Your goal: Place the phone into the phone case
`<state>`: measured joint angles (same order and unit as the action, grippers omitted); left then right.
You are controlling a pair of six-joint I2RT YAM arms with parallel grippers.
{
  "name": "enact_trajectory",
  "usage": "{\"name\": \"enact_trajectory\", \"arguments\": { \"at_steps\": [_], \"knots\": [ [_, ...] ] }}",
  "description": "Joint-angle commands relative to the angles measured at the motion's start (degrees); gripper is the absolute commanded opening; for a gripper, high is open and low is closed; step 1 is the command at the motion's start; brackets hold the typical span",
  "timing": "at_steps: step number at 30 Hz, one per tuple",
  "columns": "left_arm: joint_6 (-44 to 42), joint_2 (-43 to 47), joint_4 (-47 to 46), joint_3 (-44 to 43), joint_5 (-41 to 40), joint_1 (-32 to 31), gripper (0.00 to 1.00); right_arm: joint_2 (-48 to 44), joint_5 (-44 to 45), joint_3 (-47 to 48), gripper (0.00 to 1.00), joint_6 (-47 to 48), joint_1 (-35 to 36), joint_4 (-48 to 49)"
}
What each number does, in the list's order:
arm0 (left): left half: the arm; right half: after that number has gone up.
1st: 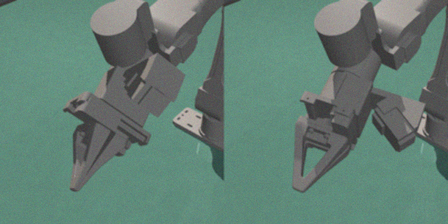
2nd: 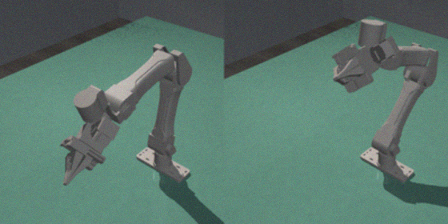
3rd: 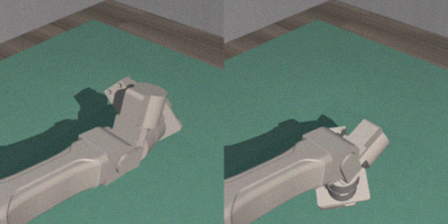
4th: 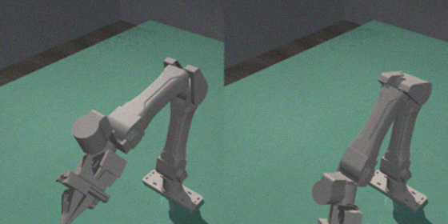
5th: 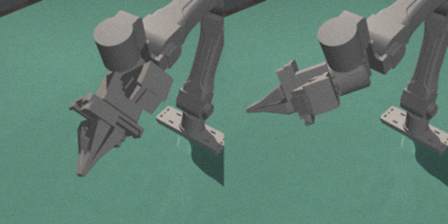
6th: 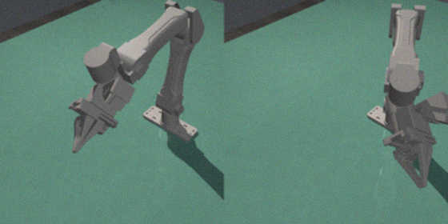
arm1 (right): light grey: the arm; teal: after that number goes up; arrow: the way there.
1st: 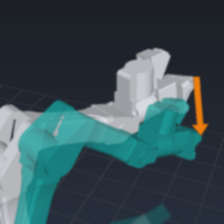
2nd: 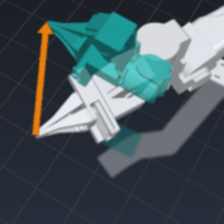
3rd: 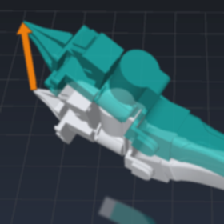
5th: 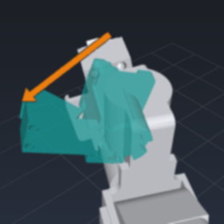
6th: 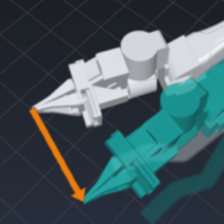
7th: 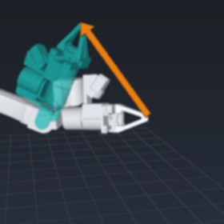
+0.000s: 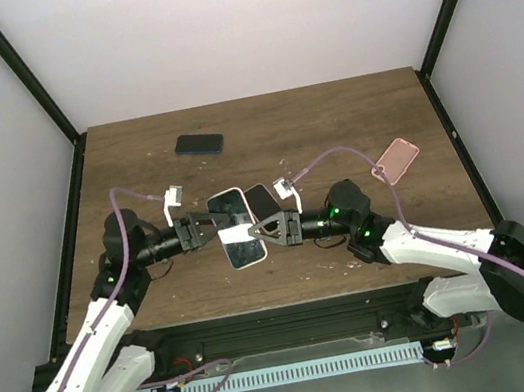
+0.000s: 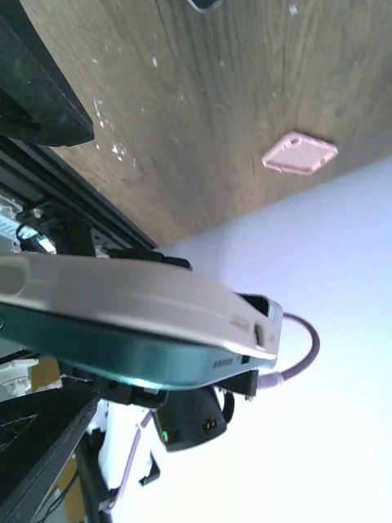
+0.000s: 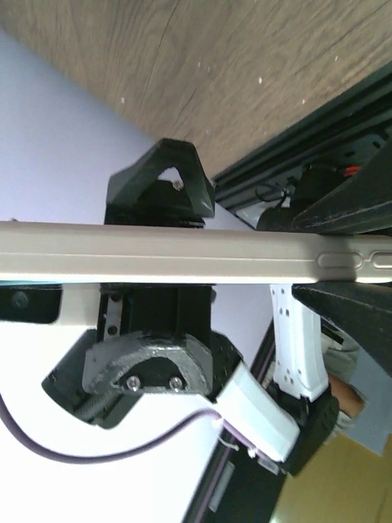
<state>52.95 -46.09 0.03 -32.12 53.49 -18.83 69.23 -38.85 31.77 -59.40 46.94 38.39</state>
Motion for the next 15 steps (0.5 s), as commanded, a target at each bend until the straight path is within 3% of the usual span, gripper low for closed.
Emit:
{"name": "enact_trajectory", "arguments": {
  "at_steps": [1, 6, 9, 15],
  "knots": [
    [4.4, 2.5, -8.6, 0.1, 3.3, 0.3, 0.81, -2.0, -5.8, 0.0, 0.01, -1.4, -0.4, 9.7],
    [11.0, 5.3, -18.5, 2.6, 3.9, 0.3, 0.73, -1.0, -9.3, -2.9, 0.01, -6.8, -0.4, 21.2],
    [12.0, 7.3, -19.7, 2.6, 3.5, 0.3, 0.67, -0.3, -9.9, -3.8, 0.01, -9.0, -0.4, 25.3],
    [13.6, 8.9, -21.7, 3.1, 2.2, 0.3, 0.49, -0.6, -10.0, -4.2, 0.01, -9.3, -0.4, 25.9]
  ]
}}
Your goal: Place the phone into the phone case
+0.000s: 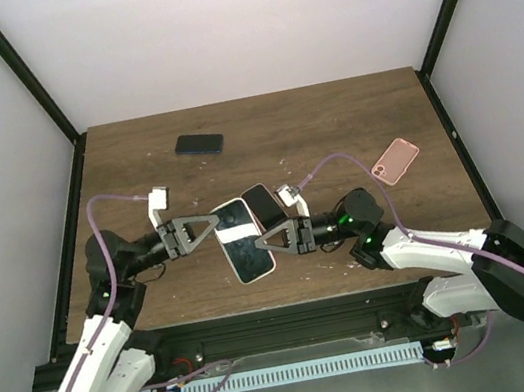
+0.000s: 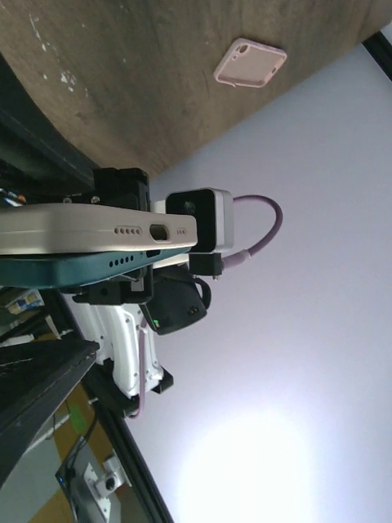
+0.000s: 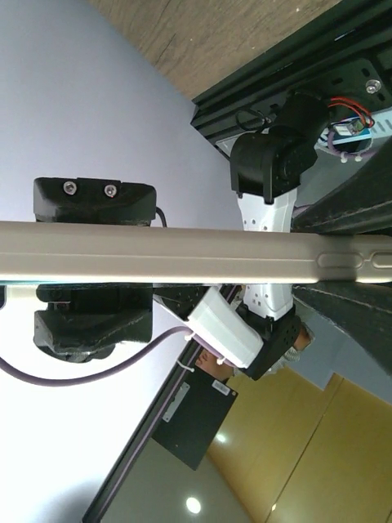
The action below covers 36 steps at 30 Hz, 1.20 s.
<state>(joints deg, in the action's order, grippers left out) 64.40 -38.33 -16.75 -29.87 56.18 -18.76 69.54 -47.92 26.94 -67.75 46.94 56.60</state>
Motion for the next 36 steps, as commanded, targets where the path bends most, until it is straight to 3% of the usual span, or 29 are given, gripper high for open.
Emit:
{"name": "enact_trajectory", "arguments": {
  "at_steps": [1, 6, 8, 11, 15, 18, 25, 28, 36],
  "knots": [
    [2.3, 1.4, -5.0, 0.9, -0.9, 0.3, 0.43, -1.1, -0.9, 0.7, 0.01, -0.8, -0.4, 7.4],
    [2.4, 1.3, -4.2, 0.4, -1.2, 0.3, 0.15, -2.0, -0.7, 0.8, 0.02, -0.6, -0.4, 5.9],
    [2.5, 1.0, -4.0, 0.2, -1.0, 0.3, 0.08, -2.2, -0.6, 0.9, 0.03, -0.4, -0.4, 5.1],
    [1.2, 0.6, -1.6, -0.4, -0.9, 0.3, 0.01, -2.9, -0.1, 0.9, 0.08, 0.1, -0.4, 3.9],
    [-4.3, -0.1, 6.7, -3.1, -1.2, 0.3, 0.00, -3.6, 0.9, 1.1, 0.11, 0.7, -0.4, 2.0],
    [-5.3, -0.2, 9.2, -4.6, -1.4, 0.4, 0.11, -4.4, 2.5, 1.3, 0.06, 0.8, -0.4, 0.8],
    [-4.9, -0.9, 11.8, -4.5, -1.0, 0.4, 0.53, -6.8, 10.7, 3.3, 0.05, 2.3, -0.4, -4.1],
    [-2.8, -1.0, 9.2, -1.6, 0.1, 0.3, 0.58, -7.5, 15.6, 4.7, 0.05, 3.0, -0.4, -6.8],
    [3.4, -3.2, 0.2, 3.3, 5.6, 0.2, 0.58, -5.5, 22.2, 7.4, 0.05, 4.5, -0.4, -10.1]
  ]
}}
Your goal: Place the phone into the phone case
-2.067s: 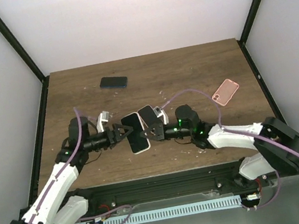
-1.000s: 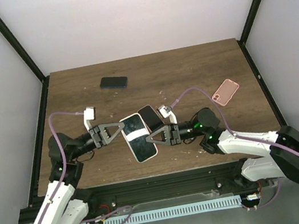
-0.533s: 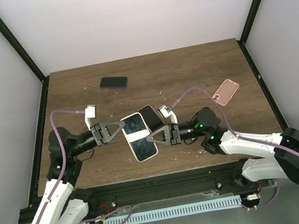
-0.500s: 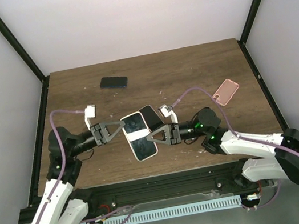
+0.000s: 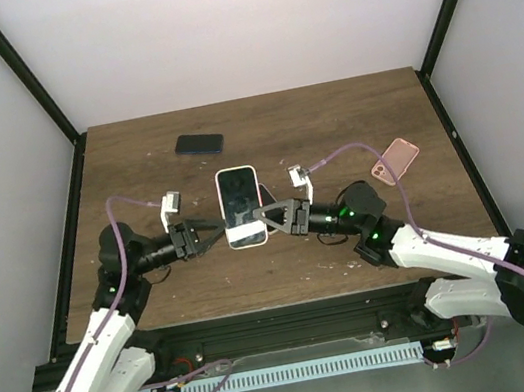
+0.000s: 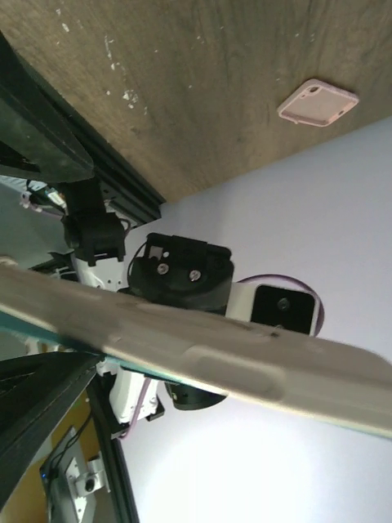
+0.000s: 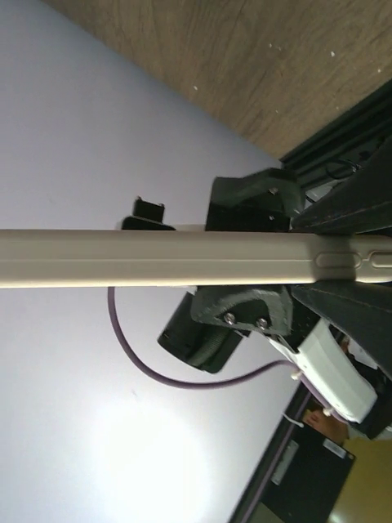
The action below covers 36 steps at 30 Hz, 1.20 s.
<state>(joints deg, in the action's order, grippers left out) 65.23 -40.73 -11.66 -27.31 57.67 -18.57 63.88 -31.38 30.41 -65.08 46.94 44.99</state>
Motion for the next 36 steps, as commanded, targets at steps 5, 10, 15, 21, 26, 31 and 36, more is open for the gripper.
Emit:
{"name": "enact_trajectory", "arguments": {
  "at_steps": [5, 10, 15, 21, 26, 31, 36],
  "knots": [
    [1.7, -2.4, -4.9, 0.9, 4.8, 0.0, 0.54, 2.2, 6.8, 4.1, 0.05, 0.5, -0.4, 2.0],
    [0.6, -4.3, -4.7, 1.2, 5.7, 0.0, 0.42, 3.5, 7.9, 4.1, 0.05, 0.0, -0.4, 1.9],
    [-1.9, -4.7, -1.8, 1.1, 5.5, 0.0, 0.26, 4.3, 8.5, 3.6, 0.05, -0.6, -0.4, 3.3],
    [-4.6, -4.4, 2.5, 0.5, 4.5, 0.0, 0.01, 4.5, 9.0, 3.0, 0.05, -1.3, -0.4, 3.1],
    [-7.6, -4.9, 7.9, -0.8, 3.2, 0.0, 0.00, 3.7, 9.7, 2.4, 0.05, -1.3, -0.4, 2.1],
    [-4.1, -4.0, 5.9, -0.6, 2.3, 0.0, 0.31, 2.3, 11.3, 1.7, 0.05, -1.6, -0.4, 2.3],
    [-1.4, -4.0, 3.2, 0.4, 2.5, -0.1, 0.47, 1.8, 12.7, 1.8, 0.04, -2.0, -0.4, 2.4]
  ]
}}
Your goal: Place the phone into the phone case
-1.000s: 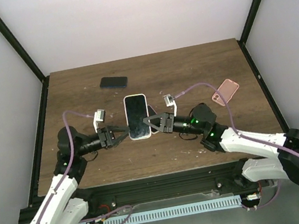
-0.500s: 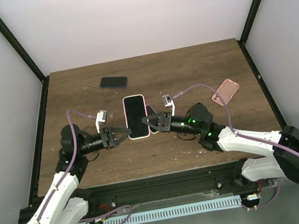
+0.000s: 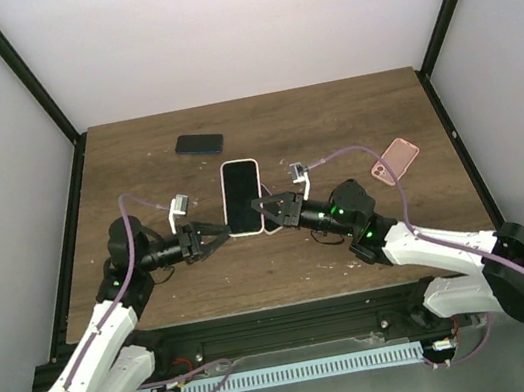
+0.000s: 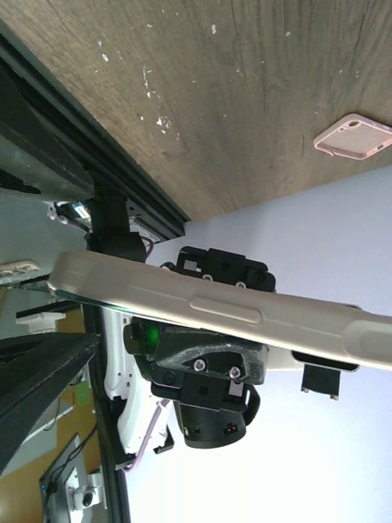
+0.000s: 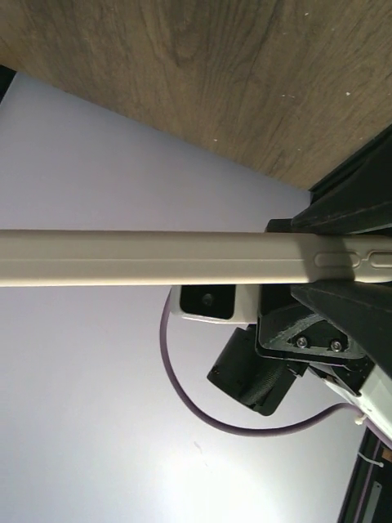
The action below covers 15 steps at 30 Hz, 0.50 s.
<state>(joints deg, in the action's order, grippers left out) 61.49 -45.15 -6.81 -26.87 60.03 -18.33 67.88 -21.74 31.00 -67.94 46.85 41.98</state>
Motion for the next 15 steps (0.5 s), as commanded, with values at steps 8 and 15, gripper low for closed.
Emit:
{"name": "enact_trajectory", "arguments": {
  "at_steps": [8, 15],
  "knots": [
    [3.6, -0.6, -3.0, 0.5, -0.2, -0.7, 0.37, -1.4, 3.4, 1.6, 0.05, 0.3, -0.3, 5.2],
    [3.3, -2.4, -3.6, 0.4, -0.2, -0.7, 0.37, -0.1, 2.2, 1.1, 0.05, -1.0, -0.3, 6.1]
  ]
}}
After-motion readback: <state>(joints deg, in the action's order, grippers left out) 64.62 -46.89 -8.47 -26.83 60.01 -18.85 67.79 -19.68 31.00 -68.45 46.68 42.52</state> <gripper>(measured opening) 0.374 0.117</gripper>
